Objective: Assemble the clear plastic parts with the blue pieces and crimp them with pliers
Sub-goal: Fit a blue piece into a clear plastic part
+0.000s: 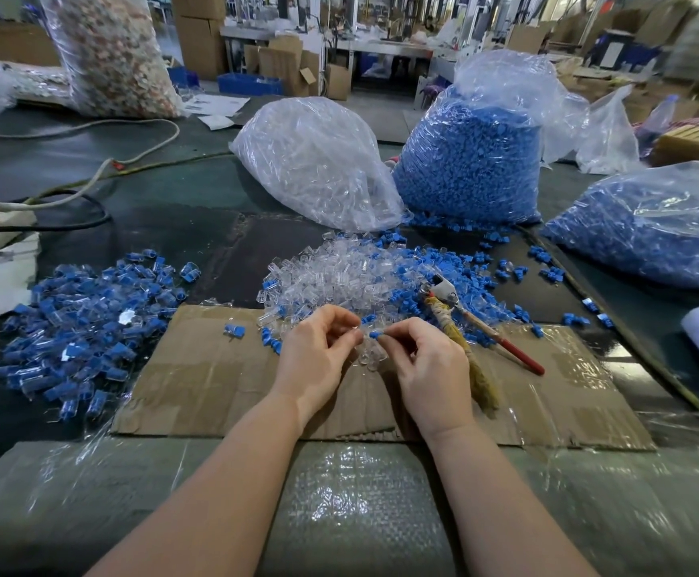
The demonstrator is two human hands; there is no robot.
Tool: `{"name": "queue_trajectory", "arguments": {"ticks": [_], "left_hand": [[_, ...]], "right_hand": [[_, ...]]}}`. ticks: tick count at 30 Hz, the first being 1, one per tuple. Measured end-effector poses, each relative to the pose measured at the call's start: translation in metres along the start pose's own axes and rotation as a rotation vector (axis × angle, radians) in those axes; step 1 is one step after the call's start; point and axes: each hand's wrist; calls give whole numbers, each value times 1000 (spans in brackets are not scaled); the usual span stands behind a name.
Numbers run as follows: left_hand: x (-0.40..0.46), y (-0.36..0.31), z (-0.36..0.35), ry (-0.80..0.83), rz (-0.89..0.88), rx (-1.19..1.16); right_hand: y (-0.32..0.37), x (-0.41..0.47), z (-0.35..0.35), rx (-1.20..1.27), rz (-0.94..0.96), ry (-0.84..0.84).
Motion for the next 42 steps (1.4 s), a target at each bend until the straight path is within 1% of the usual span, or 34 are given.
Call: {"name": "queue_trajectory", "arguments": {"ticks": [4,7,16,20,24,27,42], "left_hand": [[-3,-3,1,25,8,-21],[-5,-4,2,39,-7,-24],[-7,-5,2,58,-64,62],[-5,-6,3,49,-51,57],[-4,-5,2,59,-8,-26],[-3,-5,1,63,-17,-13],[-5,-7,4,64,-33,48]], "right_hand": [[0,-1,-2,9,-10,22],[-1,-1,-4,-34,0,46],[-1,-1,-4,-58,-6,86],[1,0,-2,5,22,90],[2,1,2,69,45,48],[1,2,2,111,81,77],[1,3,0,18,155,78]]}}
Point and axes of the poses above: each hand's wrist, its own x-axis towards the middle knuckle, its own z-axis out of the back of the hand, y = z × x, and after that the axes turned 15 degrees about z, right-handed
